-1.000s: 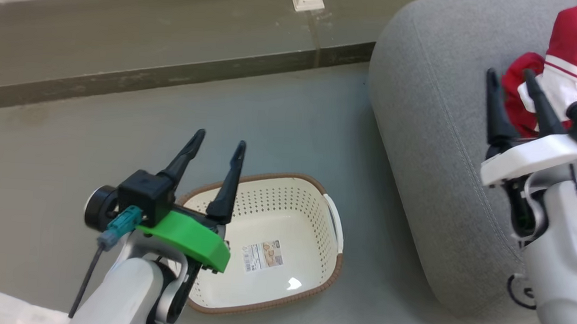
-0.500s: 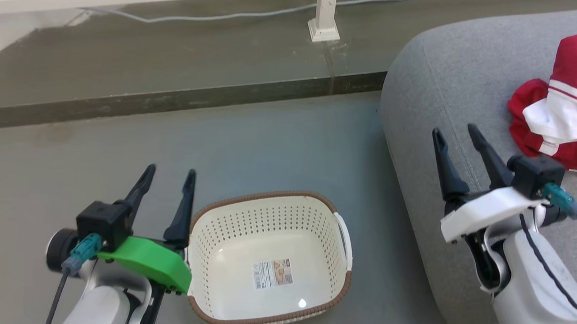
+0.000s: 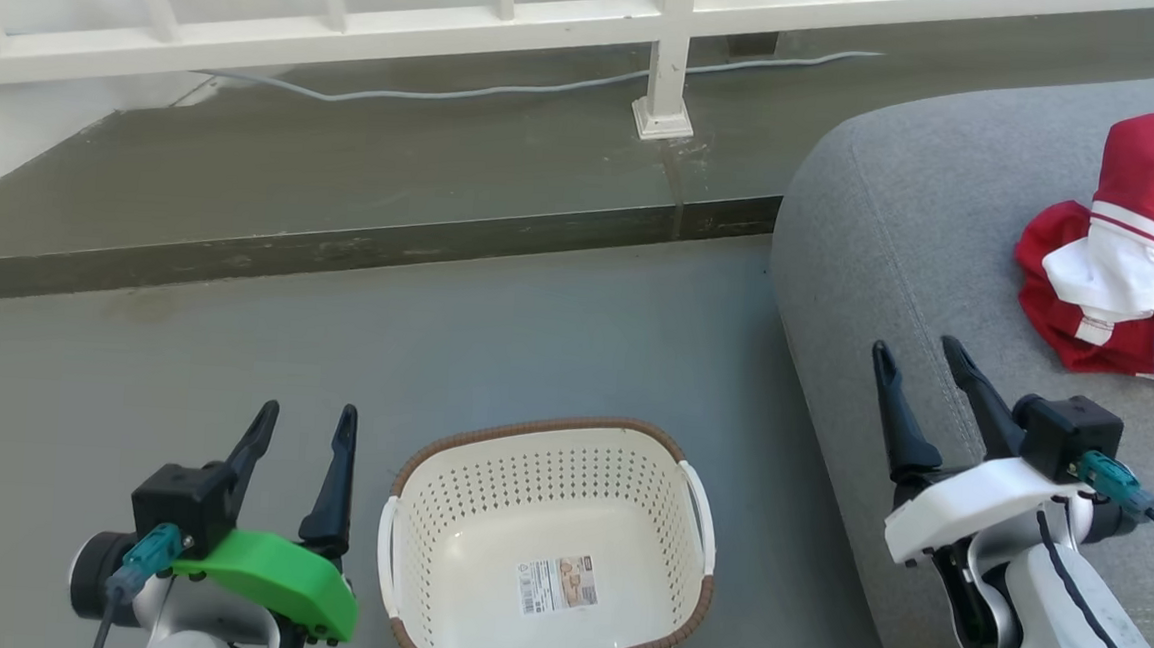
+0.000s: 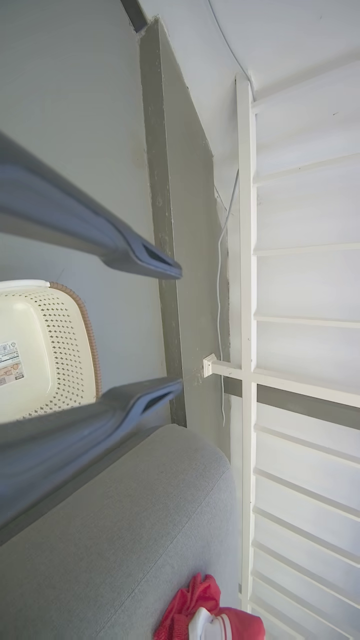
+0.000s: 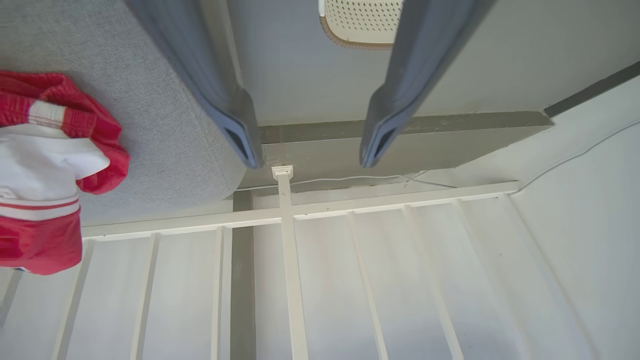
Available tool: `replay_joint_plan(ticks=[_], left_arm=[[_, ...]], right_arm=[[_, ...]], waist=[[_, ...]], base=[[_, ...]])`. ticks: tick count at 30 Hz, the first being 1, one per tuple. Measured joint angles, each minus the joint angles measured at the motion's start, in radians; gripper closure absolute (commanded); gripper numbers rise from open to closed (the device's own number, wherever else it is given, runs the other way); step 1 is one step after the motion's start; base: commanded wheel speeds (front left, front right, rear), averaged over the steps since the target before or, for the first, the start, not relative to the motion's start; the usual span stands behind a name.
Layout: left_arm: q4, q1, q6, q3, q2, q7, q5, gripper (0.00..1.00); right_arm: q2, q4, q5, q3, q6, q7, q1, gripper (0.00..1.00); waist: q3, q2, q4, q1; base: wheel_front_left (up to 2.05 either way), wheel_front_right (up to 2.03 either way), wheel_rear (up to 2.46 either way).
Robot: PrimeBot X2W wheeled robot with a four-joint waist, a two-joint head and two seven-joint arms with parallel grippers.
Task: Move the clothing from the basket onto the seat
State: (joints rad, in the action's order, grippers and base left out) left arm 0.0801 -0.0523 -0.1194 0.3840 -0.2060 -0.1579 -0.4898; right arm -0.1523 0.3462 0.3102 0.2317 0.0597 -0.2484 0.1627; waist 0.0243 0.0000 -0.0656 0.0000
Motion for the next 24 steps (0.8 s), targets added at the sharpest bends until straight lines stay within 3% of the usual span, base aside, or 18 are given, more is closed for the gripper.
replay_joint_plan(ticks=[24], left_arm=[[-0.028,0.049,-0.005,-0.059,0.029,-0.011,0.021,0.00]], right_arm=[[-0.012,-0.152,-0.002,0.001,-0.036,0.053,-0.076,0.00]], waist=[[-0.011,0.0000,0.012,0.0000]], base=[[0.00,0.00,0.00]])
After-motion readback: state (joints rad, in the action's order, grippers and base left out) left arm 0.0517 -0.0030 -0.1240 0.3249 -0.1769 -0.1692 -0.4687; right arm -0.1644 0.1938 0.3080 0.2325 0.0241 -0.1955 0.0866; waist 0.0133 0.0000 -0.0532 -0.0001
